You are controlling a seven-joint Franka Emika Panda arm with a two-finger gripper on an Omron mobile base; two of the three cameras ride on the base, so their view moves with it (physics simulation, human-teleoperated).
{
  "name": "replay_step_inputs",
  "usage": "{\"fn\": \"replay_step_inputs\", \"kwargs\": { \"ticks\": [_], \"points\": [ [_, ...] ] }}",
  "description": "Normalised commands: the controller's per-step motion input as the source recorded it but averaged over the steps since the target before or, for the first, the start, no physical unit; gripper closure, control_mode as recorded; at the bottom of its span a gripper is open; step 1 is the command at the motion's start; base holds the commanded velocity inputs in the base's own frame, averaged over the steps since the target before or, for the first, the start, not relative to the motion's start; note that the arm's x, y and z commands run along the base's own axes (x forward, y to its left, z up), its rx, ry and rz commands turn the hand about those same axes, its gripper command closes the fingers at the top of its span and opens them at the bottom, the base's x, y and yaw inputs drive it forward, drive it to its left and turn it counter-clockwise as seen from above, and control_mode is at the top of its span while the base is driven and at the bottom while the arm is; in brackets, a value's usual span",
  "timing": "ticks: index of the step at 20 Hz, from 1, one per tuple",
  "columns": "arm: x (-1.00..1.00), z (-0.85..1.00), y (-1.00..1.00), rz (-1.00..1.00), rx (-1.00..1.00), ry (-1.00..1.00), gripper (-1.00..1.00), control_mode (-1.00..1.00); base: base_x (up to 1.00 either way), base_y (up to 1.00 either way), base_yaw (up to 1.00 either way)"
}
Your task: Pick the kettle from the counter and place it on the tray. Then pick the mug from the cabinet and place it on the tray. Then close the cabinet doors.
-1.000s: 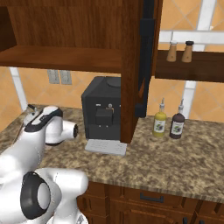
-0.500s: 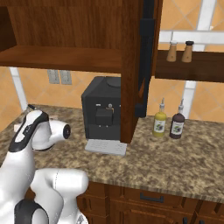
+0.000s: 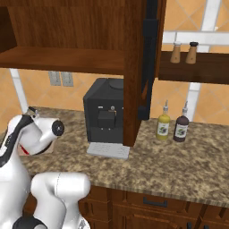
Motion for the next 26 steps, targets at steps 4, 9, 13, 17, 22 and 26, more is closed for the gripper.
{"fn": "replay_step_inputs", "kwargs": {
  "ticks": [4, 9, 13, 17, 22, 26],
  "points": [
    [-0.21, 0.12, -0.40, -0.47, -0.26, 0.44, -1.00, -1.00, 0.00, 0.00, 0.00],
    [-0.08, 0.13, -0.61, -0.56, -0.23, 0.40, -1.00, -1.00, 0.00, 0.00, 0.00],
    [-0.06, 0.00, -0.59, -0.31, -0.21, 0.22, -1.00, -1.00, 0.00, 0.00, 0.00],
    [0.00, -0.01, -0.07, -0.01, -0.04, 0.00, -1.00, -1.00, 0.00, 0.00, 0.00],
    [0.00, 0.00, 0.21, 0.00, -0.09, 0.07, -1.00, -1.00, 0.00, 0.00, 0.00],
    [0.00, 0.00, 0.72, 0.00, -0.19, 0.14, -1.00, -1.00, 0.00, 0.00, 0.00]
  ]
}}
